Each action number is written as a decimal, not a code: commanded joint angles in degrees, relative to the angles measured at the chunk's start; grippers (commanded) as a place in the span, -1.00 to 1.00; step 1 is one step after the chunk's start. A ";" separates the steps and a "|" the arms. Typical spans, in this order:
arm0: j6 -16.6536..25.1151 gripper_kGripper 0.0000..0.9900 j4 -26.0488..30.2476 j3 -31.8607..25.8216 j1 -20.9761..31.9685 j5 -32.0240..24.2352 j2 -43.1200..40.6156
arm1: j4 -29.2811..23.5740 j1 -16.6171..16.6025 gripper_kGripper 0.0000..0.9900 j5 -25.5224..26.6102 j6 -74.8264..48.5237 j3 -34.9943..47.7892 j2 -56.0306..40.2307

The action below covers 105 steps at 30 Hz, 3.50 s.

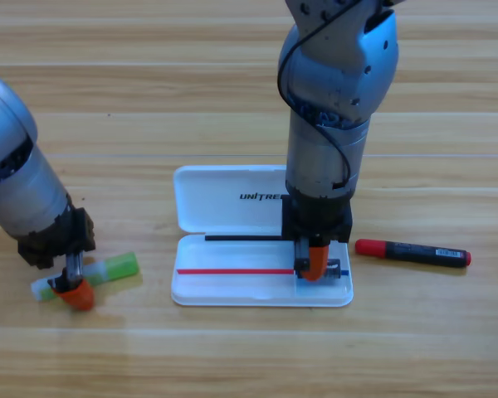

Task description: Clean up eraser and pencils

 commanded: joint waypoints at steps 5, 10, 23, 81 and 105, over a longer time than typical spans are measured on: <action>-0.10 0.52 -1.06 1.27 0.87 0.68 2.84 | 0.81 0.76 -0.27 -1.08 -0.65 1.54 2.88; -0.01 0.39 -0.97 1.53 0.87 0.77 2.22 | 0.81 0.67 0.24 -0.82 -1.18 2.60 1.65; 1.66 -0.17 -1.06 1.88 0.87 0.77 1.78 | 0.81 -1.79 0.47 -0.47 -3.20 15.43 -19.27; -3.79 -1.00 33.39 -37.67 -19.17 1.74 7.14 | -6.66 -16.03 -1.00 0.85 -13.83 28.52 -23.84; -4.67 -1.00 27.86 -38.02 -21.72 0.77 15.84 | -6.66 -16.03 -1.00 3.40 -15.42 28.26 -22.35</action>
